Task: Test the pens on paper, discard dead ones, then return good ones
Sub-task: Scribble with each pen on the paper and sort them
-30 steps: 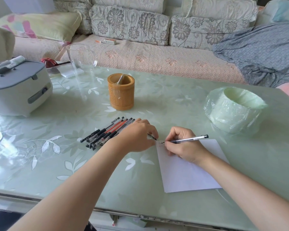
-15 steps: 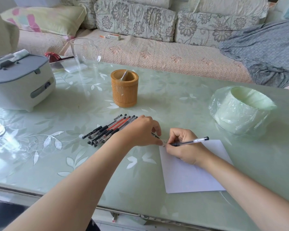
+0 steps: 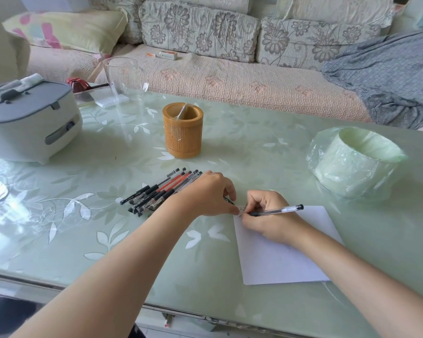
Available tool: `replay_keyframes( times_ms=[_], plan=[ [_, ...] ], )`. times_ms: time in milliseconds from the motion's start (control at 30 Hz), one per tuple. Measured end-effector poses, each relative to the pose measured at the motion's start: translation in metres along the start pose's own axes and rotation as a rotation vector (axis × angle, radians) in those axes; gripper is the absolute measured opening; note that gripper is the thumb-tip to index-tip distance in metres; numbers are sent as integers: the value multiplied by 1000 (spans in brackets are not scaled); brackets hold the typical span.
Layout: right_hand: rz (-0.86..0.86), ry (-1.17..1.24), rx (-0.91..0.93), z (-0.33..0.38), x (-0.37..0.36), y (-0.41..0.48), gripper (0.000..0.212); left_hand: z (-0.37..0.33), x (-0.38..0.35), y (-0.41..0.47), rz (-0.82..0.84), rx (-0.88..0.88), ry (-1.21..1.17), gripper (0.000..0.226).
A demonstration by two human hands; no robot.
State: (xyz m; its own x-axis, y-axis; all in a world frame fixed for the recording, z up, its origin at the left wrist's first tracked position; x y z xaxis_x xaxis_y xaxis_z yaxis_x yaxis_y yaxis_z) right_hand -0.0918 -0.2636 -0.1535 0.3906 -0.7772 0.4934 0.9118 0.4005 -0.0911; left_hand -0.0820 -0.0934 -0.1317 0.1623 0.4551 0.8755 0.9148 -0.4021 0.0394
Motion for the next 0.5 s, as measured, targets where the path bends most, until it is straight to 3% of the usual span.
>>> replay_keyframes(
  times_ms=[500],
  plan=[
    [9, 2, 14, 0, 1, -1, 18, -1, 0, 1, -8, 14, 14, 36]
  ],
)
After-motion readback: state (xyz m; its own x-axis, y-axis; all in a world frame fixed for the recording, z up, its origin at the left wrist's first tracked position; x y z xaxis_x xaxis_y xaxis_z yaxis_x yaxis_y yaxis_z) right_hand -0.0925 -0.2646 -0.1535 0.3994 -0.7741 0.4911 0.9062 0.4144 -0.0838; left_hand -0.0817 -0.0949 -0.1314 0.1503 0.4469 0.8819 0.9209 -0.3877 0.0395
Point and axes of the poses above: each hand's wrist, its own y-axis towards the middle knuckle, its own x-axis out of the back of the hand, z = x × y, the point moved 3 cm from there along y, towards the middle knuckle, and after that the axes turned 8 degrees about -x, right-handed, at the moved point
